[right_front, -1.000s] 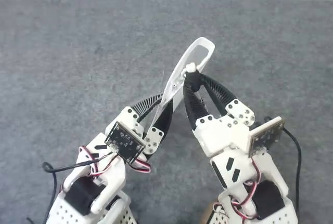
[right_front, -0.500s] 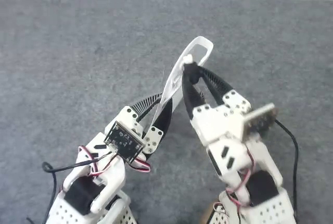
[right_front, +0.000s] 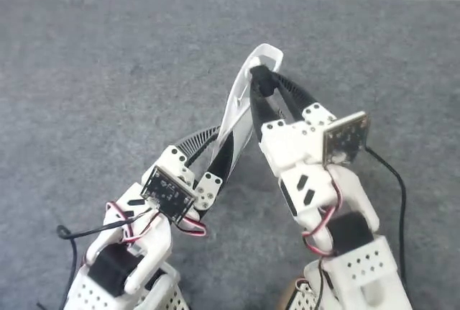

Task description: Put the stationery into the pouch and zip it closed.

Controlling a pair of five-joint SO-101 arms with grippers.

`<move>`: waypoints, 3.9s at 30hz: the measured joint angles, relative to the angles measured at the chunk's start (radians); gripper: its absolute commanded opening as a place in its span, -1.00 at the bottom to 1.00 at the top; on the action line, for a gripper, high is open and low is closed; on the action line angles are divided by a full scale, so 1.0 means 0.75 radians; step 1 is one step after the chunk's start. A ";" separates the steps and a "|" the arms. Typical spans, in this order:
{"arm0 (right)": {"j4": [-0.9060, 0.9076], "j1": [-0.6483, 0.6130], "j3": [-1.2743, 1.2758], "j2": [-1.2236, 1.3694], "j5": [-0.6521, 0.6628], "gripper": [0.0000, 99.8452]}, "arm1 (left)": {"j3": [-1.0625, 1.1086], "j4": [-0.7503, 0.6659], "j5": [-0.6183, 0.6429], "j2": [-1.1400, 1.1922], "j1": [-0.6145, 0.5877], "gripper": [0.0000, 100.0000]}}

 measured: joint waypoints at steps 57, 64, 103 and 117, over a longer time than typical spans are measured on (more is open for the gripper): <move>-0.642 0.599 -0.168 0.718 -0.008 -0.99 | 0.006 0.004 -0.004 -0.004 0.012 -0.98; -0.665 0.722 -0.233 0.849 -0.006 -0.98 | 0.006 0.012 -0.002 -0.006 0.010 -0.98; 0.485 0.168 -0.286 0.356 0.325 -0.67 | 0.006 0.014 0.002 -0.006 0.010 -0.98; 0.031 0.317 -0.227 0.462 0.329 -0.99 | 0.018 0.004 0.000 -0.006 0.010 -0.98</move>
